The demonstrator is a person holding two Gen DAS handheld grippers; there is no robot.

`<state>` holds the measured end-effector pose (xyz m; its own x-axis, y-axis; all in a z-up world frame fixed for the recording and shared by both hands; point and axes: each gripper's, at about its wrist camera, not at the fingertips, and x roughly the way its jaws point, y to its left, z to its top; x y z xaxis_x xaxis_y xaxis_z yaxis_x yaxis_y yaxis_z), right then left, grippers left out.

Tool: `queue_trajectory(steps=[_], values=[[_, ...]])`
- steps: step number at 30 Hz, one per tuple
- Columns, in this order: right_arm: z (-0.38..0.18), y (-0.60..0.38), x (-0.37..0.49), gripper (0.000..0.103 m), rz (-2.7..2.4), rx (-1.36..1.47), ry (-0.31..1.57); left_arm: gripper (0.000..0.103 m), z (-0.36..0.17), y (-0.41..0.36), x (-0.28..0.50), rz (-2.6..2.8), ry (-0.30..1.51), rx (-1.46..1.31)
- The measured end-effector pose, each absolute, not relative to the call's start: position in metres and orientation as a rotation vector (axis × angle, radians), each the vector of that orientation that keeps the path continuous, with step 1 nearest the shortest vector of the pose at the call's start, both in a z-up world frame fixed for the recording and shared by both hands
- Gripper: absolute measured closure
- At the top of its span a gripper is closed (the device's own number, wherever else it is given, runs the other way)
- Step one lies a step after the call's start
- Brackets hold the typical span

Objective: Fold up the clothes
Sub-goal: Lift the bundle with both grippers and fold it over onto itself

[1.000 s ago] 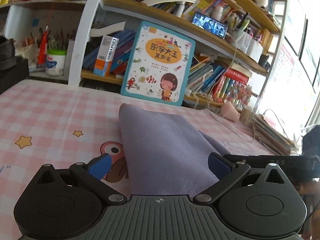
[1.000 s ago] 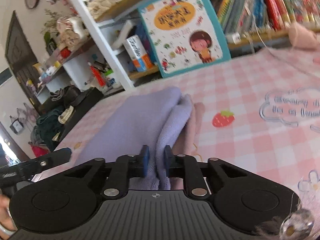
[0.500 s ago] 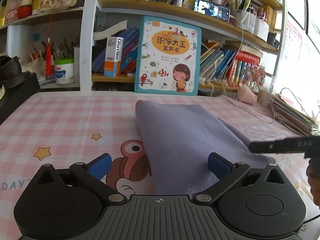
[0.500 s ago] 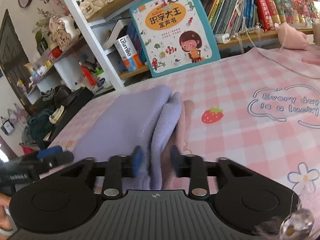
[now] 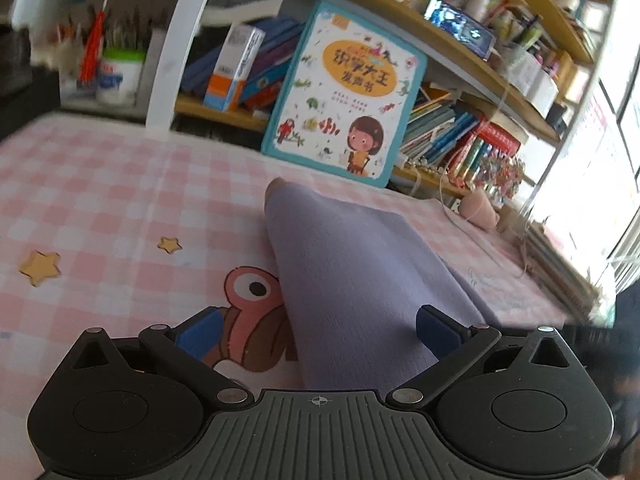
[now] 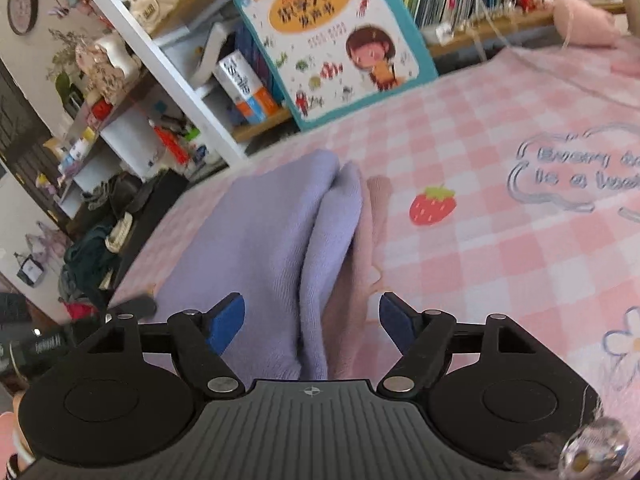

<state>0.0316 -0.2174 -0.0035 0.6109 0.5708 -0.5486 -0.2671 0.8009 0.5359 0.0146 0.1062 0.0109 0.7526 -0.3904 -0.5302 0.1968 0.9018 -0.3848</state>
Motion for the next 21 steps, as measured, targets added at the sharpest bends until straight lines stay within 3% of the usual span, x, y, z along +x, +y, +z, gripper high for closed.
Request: queue_trajectory(steps=[6,10,13,15,21], values=[[-0.003,-0.208,0.028,0.033,0.508,0.382,0.742,0.0,-0.003,0.098,0.038,-0.407,0.717,-0.368],[-0.002,-0.202,0.026,0.059,0.512,0.349,0.715,0.008,-0.011,0.09,0.046,-0.442,0.755,-0.407],[-0.001,-0.198,0.024,0.067,0.516,0.325,0.695,0.019,-0.007,0.077,0.043,-0.433,0.755,-0.362],[0.001,-0.193,0.019,0.069,0.514,0.284,0.672,0.026,-0.001,0.068,0.033,-0.426,0.732,-0.306],[0.002,-0.198,0.0,0.067,0.541,0.233,0.671,0.023,0.002,0.067,0.02,-0.461,0.756,-0.285]])
